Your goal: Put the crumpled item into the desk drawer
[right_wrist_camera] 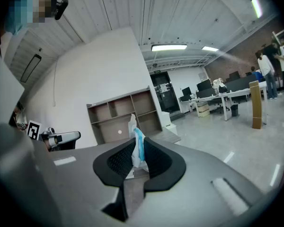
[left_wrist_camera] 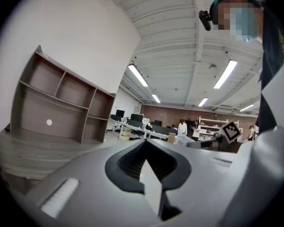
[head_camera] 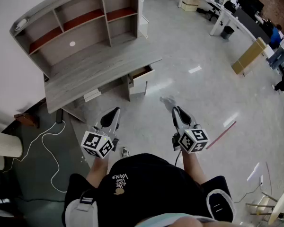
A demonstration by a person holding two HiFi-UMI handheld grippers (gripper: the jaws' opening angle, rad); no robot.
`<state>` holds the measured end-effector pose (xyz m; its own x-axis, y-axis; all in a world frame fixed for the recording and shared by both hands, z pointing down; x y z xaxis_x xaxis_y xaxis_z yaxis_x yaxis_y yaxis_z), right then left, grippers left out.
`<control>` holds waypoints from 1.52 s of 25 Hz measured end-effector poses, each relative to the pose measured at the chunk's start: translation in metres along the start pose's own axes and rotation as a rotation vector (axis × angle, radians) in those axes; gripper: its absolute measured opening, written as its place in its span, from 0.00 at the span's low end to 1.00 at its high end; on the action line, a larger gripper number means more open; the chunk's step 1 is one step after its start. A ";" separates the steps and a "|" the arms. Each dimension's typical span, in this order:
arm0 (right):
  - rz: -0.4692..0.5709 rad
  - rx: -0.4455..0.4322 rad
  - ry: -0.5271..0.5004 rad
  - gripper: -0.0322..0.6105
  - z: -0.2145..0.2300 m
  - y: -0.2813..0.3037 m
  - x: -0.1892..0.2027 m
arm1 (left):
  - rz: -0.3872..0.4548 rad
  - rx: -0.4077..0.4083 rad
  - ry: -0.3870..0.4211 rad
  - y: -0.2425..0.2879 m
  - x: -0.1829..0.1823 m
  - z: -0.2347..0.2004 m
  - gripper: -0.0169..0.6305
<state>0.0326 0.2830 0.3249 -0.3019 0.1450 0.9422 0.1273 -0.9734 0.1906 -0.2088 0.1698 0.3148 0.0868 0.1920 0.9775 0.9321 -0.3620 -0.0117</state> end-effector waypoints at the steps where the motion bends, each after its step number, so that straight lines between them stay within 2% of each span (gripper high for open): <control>1: -0.004 -0.006 0.000 0.12 0.002 -0.003 0.001 | 0.001 -0.005 -0.004 0.000 0.002 0.005 0.11; 9: -0.011 -0.071 0.019 0.12 0.025 -0.019 0.001 | 0.018 -0.033 -0.051 0.008 0.019 0.039 0.11; 12: -0.011 -0.086 -0.003 0.12 0.033 -0.023 0.000 | 0.012 -0.040 -0.053 0.013 0.026 0.048 0.12; 18: -0.030 -0.104 -0.006 0.12 0.043 -0.013 0.006 | -0.037 -0.057 -0.059 0.027 0.048 0.053 0.29; 19: -0.036 -0.107 -0.004 0.12 0.044 -0.011 0.007 | -0.049 -0.060 -0.061 0.030 0.053 0.051 0.29; 21: -0.045 -0.113 0.004 0.12 0.047 -0.003 0.009 | -0.068 -0.063 -0.066 0.038 0.060 0.045 0.30; 24: -0.051 -0.118 0.016 0.12 0.049 0.016 0.009 | -0.091 -0.067 -0.078 0.053 0.068 0.028 0.41; 31: -0.052 -0.091 -0.004 0.12 0.052 0.074 0.001 | -0.165 -0.052 -0.091 0.093 0.081 -0.025 0.47; 38: -0.065 -0.040 -0.010 0.12 0.057 0.139 -0.004 | -0.223 0.003 -0.106 0.143 0.084 -0.084 0.50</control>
<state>0.1051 0.1572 0.3628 -0.2989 0.2101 0.9309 0.0693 -0.9681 0.2407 -0.0977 0.0581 0.4127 -0.0850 0.3615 0.9285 0.9333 -0.2975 0.2013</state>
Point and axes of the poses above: the fingertips, and each gripper's own axes: y forward along the fingers, z to its right, x out of its underside, the point moved 2 cm from there along -y, backward along the fingers, and after that the axes turned 7 degrees about x, right-handed, at the moved point
